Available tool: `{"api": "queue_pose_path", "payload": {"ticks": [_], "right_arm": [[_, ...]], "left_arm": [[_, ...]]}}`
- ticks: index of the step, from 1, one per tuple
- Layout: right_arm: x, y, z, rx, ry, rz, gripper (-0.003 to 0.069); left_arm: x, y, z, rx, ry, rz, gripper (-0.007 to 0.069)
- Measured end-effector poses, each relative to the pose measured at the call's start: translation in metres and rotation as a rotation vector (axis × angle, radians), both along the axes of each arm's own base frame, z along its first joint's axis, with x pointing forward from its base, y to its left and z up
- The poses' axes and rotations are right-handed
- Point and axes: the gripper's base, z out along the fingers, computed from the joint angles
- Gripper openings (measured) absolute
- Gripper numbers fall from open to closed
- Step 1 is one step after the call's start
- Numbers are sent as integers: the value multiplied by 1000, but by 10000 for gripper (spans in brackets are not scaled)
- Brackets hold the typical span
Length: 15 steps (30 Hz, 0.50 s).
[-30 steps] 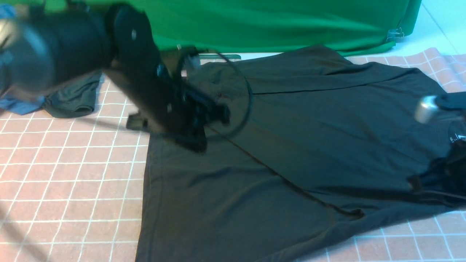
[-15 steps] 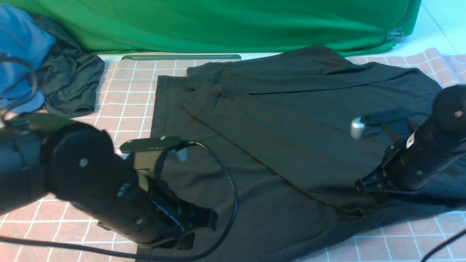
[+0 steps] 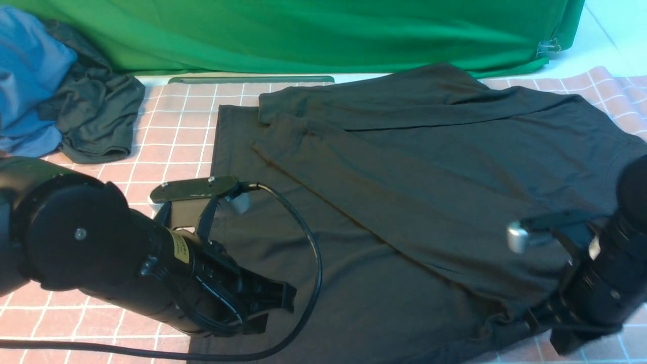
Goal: Fold a long-sleeved shirt over a pink coffee tablecloth.
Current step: 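Grab the top left corner of the dark shirt with the left gripper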
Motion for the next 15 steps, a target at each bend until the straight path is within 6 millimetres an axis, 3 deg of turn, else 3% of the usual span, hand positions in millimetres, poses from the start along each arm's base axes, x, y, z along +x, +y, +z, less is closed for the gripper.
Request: {"api": "queue_pose_path", "payload": {"ticks": [6, 9, 13, 15], "right_arm": [[0, 1, 24, 45, -121, -34, 43], [6, 5, 39, 90, -173, -57, 95], [19, 13, 49, 122, -217, -59, 331], [23, 18, 48, 125, -221, -43, 414]], "left_arm": [[1, 0, 0, -7, -12, 4, 13], [1, 0, 0, -7, -10, 7, 13], [1, 0, 0, -9, -13, 8, 13], [1, 0, 0, -9, -14, 8, 13]]}}
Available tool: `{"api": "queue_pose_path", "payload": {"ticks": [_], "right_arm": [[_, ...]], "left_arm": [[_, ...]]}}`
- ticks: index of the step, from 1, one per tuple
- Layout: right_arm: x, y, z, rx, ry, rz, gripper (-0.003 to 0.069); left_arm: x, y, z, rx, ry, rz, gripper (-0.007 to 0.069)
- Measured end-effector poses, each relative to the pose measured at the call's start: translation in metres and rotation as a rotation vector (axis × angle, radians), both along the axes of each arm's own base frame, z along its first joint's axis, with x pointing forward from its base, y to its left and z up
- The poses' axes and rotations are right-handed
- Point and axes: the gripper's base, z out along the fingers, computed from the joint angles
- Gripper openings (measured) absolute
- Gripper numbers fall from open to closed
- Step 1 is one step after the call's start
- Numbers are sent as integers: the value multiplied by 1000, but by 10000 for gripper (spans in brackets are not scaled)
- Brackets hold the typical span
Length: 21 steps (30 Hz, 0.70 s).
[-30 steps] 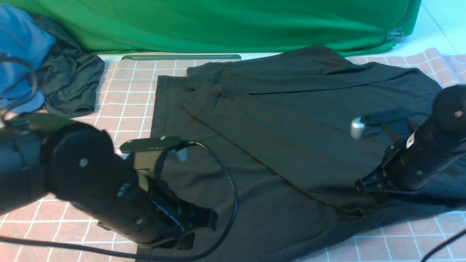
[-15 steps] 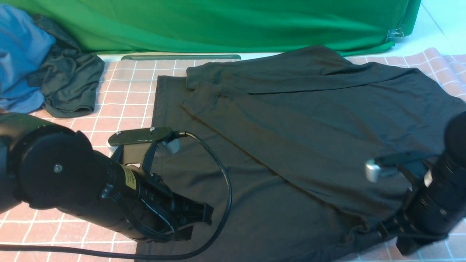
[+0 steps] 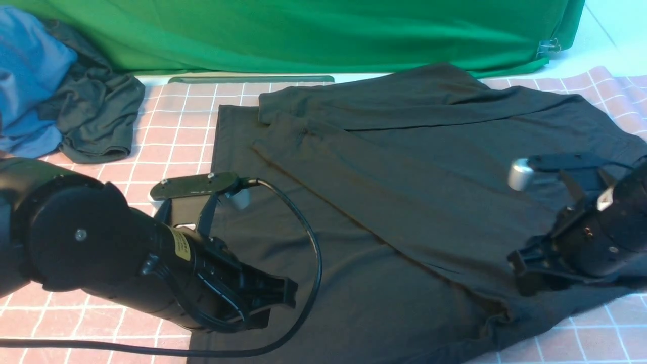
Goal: Fold a long-sleeved shirt over a pink coffee tablecloth.
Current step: 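Grab the top left corner of the dark shirt with the left gripper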
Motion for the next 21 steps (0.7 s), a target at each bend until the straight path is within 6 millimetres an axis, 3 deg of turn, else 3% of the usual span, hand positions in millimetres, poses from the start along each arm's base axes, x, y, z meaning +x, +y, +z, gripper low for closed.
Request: {"api": "queue_pose_path", "payload": {"ticks": [3, 4, 8, 10, 11, 12, 15, 17, 21], "right_arm": [[5, 14, -13, -15, 24, 45, 489], [6, 14, -13, -15, 22, 45, 489], [11, 18, -43, -97, 108, 65, 461], [12, 17, -49, -118, 121, 61, 419], [12, 17, -50, -126, 124, 59, 347], [12, 17, -50, -127, 124, 57, 333], [12, 16, -47, -124, 113, 57, 105], [11, 16, -44, -125, 112, 59, 60], [3, 13, -37, -139, 156, 68, 48]], "left_arm": [[0, 0, 0, 0, 0, 0, 13], [0, 0, 0, 0, 0, 0, 13], [1, 1, 0, 10, -13, -5, 13], [1, 1, 0, 16, -18, -8, 13], [1, 1, 0, 20, -20, -9, 13], [1, 1, 0, 20, -20, -10, 13], [2, 1, 0, 16, -30, -8, 13], [3, 1, 1, 11, -38, -6, 13], [3, 1, 1, 9, -46, -6, 13]]}}
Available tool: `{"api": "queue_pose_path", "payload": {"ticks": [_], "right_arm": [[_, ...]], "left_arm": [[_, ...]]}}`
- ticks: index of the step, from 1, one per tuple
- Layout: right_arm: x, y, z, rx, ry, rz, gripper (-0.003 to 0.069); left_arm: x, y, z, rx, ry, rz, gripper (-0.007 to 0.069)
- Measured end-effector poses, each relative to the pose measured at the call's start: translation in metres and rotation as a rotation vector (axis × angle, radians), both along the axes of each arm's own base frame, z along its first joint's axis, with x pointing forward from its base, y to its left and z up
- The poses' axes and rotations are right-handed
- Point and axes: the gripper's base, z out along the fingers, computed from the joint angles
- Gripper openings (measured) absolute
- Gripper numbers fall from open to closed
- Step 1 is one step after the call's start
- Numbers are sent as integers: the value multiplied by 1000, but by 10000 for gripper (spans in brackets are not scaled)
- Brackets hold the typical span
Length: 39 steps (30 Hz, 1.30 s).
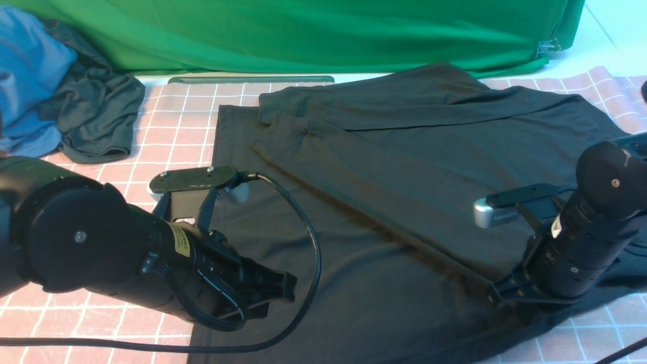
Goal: Fold a long-sleeved shirt over a pink coffee tablecloth.
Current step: 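Grab the top left corner of the dark shirt with the left gripper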
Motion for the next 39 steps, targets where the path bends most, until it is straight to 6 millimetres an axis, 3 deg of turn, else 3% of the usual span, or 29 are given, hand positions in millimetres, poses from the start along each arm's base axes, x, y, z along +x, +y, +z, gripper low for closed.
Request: {"api": "queue_pose_path", "payload": {"ticks": [6, 13, 20, 24, 27, 31, 36, 39], "right_arm": [[-21, -7, 19, -14, 55, -21, 48], [-40, -14, 15, -28, 96, -48, 85], [-35, -16, 20, -65, 65, 9, 428], [-24, -26, 40, -183, -27, 16, 466], [-10, -48, 63, -284, -136, -43, 463], [9, -82, 75, -245, -177, -174, 480], [35, -131, 62, -145, -133, -317, 491], [48, -151, 51, -135, -108, -376, 509]], "left_arm": [[0, 0, 1, -6, -11, 1, 13], [1, 0, 1, -10, -20, 3, 13], [1, 0, 2, -11, -22, 3, 13], [1, 0, 2, -10, -20, 3, 13], [1, 0, 1, -12, -11, 13, 13], [0, -2, 1, -33, 8, 26, 13], [-2, -1, 0, -34, 25, 29, 13], [-2, -1, 0, -32, 30, 28, 13]]}}
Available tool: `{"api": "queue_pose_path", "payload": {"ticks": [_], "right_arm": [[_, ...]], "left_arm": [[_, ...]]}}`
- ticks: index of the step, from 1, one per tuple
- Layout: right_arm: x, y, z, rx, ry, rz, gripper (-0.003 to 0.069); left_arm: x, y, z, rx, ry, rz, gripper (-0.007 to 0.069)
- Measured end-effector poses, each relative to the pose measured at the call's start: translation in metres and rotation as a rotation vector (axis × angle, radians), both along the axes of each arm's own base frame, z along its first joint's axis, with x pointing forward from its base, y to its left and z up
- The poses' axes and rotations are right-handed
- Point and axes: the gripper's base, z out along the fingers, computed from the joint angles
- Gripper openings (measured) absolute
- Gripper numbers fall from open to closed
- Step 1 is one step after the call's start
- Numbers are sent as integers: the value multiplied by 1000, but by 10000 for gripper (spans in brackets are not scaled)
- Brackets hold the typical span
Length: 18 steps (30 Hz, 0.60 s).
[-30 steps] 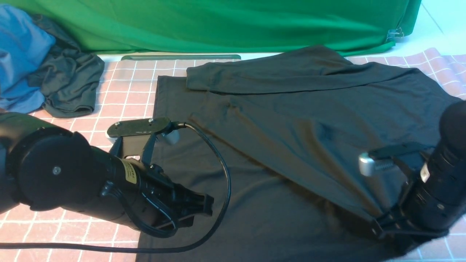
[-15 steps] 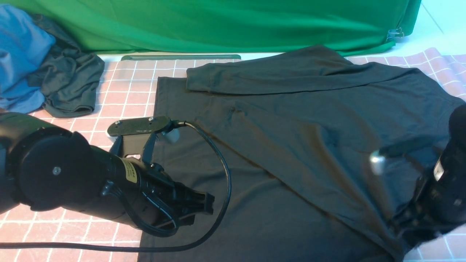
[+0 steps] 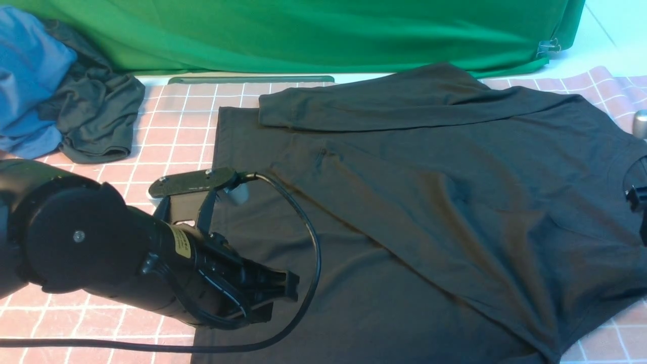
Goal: Fold a long-sleeved shirt over a pink coffee tablecloth.
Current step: 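Grab the top left corner of the dark shirt with the left gripper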
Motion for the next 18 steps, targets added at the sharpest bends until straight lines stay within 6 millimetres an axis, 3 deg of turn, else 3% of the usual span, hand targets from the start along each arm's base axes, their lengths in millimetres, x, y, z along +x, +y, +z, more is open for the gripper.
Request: {"api": "queue_pose_path", "payload": {"ticks": [4, 13, 15, 18], "right_arm": [[18, -16, -16, 9, 29, -39, 567], [34, -14, -52, 45, 126, -28, 581], [35, -14, -58, 48, 145, -35, 575], [34, -15, -61, 41, 160, -43, 478]], "left_arm": [[0, 0, 0, 0, 0, 0, 13], [0, 0, 0, -1, -1, 1, 13], [0, 0, 0, -1, -1, 1, 13], [0, 0, 0, -1, -1, 1, 13]]}}
